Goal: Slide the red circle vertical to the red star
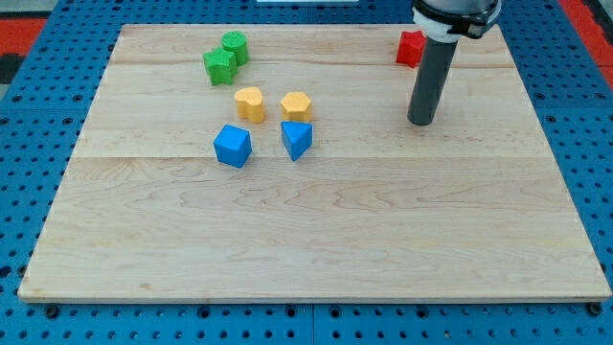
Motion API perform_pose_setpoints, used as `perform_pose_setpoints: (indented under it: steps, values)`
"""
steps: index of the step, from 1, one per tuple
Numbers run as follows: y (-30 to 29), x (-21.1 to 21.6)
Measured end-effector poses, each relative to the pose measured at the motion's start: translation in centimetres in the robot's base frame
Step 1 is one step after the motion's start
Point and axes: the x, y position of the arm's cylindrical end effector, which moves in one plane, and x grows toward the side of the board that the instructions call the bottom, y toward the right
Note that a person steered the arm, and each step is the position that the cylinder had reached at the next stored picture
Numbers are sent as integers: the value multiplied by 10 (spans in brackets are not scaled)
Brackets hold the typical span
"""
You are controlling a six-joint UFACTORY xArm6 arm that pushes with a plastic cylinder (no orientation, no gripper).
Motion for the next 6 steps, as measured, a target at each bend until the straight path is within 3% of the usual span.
perform_pose_setpoints:
  steps: [2, 3, 4, 5, 6]
  values:
    - [-1, -18]
    - [-11, 21]
    - [38, -9]
    - [38, -43]
    - [22, -45]
